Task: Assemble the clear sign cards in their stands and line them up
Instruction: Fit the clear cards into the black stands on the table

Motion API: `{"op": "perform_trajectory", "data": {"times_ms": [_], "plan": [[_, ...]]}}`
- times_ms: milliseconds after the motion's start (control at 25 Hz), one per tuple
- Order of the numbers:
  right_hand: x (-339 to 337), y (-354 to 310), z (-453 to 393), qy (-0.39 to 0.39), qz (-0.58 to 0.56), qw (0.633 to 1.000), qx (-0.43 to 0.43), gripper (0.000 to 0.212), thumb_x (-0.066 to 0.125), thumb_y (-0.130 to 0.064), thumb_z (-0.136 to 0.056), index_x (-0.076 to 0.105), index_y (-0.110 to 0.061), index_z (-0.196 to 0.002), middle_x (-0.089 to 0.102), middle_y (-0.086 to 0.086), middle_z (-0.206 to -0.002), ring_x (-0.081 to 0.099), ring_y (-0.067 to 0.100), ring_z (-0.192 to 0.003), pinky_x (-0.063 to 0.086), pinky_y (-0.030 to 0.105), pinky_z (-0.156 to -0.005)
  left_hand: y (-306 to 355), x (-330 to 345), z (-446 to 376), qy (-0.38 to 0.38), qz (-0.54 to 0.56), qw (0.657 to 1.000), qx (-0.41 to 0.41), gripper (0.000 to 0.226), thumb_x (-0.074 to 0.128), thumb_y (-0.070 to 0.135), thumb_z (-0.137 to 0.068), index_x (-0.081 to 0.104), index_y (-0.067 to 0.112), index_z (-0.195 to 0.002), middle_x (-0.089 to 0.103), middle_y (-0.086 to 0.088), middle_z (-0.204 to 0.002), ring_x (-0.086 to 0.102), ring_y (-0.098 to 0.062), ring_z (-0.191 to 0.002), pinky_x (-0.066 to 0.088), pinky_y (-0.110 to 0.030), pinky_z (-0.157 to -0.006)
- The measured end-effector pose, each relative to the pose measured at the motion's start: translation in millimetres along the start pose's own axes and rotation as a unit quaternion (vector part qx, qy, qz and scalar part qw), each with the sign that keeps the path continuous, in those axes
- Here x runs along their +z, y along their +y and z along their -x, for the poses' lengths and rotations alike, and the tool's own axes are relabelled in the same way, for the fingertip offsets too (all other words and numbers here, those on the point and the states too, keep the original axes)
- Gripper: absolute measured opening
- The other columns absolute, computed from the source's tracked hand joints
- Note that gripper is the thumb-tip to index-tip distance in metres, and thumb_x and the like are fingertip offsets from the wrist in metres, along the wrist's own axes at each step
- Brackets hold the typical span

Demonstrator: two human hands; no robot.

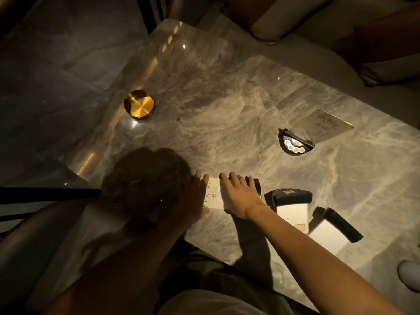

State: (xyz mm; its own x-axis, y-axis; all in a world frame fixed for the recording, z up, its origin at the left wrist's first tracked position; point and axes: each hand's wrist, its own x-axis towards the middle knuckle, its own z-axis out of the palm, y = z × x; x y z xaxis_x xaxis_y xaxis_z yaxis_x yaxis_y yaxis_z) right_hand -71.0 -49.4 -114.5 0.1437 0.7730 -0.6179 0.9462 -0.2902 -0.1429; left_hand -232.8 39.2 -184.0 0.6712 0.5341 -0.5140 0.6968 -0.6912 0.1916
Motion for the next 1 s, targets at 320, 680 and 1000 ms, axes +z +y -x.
{"op": "perform_trajectory", "data": {"times_ms": [320,680,1000], "plan": [[0.0,-5.9,0.3,0.009,0.026,0.999,0.022,0.102,0.077,-0.038,-0.076,0.017,-0.011,-0.154,0.042,0.015,-0.143,0.040,0.037,-0.132,0.021,0.058,-0.115,-4.6,-0.1,6.5,0.131,0.078,0.987,0.044,0.117,0.092,0.049,-0.047,0.036,0.018,-0.145,0.050,-0.007,-0.139,0.054,-0.028,-0.113,0.045,-0.041,-0.095],[-37.3,15.5,8.1,0.083,-0.268,0.954,0.109,0.019,0.059,-0.019,-0.079,0.053,-0.023,-0.096,0.065,0.002,-0.104,0.063,0.028,-0.095,0.050,0.048,-0.087,5.7,-29.8,-0.9,0.168,0.216,0.962,-0.020,0.116,0.087,0.019,-0.068,0.013,0.036,-0.156,0.034,-0.011,-0.147,0.046,-0.025,-0.127,0.048,-0.039,-0.100],[-56.3,61.5,29.3,0.158,-0.620,0.757,0.137,0.016,0.061,0.009,-0.087,0.048,0.000,-0.093,0.070,0.015,-0.113,0.070,0.031,-0.101,0.060,0.056,-0.079,36.2,-109.0,-41.8,0.022,0.613,0.790,-0.003,0.041,0.080,0.014,-0.082,0.062,0.020,-0.118,0.073,-0.001,-0.111,0.073,-0.017,-0.101,0.061,-0.040,-0.087]]}}
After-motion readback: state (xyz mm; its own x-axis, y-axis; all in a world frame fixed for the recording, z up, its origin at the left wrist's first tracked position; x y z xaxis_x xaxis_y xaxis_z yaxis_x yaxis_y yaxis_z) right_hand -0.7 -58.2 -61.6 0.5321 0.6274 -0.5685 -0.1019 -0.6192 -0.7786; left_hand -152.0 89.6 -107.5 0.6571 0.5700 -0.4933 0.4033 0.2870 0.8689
